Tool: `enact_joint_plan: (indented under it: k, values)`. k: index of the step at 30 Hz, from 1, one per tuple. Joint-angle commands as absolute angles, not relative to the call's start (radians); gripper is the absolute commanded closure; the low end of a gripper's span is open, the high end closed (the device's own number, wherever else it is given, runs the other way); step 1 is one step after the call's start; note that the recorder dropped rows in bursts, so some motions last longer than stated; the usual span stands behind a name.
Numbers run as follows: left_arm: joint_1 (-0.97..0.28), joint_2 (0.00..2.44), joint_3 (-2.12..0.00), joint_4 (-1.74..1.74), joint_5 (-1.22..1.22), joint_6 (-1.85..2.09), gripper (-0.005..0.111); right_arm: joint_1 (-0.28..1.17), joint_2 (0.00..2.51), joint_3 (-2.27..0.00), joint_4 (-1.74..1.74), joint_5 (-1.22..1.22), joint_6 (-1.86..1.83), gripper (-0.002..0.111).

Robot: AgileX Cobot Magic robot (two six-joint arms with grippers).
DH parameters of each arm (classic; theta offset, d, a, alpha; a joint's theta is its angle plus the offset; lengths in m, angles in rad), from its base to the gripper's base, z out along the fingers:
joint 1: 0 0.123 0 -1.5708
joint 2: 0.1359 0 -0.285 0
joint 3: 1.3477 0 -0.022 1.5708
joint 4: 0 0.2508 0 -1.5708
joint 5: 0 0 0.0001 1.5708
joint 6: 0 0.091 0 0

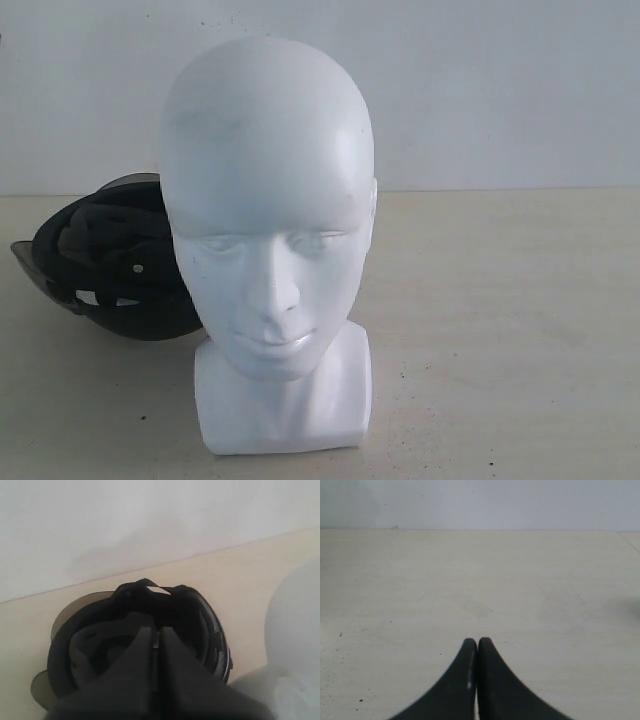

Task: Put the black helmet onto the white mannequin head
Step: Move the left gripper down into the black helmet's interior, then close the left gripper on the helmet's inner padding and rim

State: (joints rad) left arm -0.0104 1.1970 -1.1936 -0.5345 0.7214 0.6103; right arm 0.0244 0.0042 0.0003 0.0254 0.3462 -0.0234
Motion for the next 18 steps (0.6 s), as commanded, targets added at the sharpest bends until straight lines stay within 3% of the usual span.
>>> enact_joint_plan:
  k: [1, 18]
  values:
    - [-0.01, 1.285, -1.198, -0.549, 0.728, 0.784, 0.102, 0.02, 0.0, 0.0, 0.02, 0.334, -0.024, 0.108]
    - [0.083, 1.491, -1.198, -0.359, 0.888, 1.25, 0.102, 0.02, 0.0, 0.0, 0.02, 0.334, -0.024, 0.108]
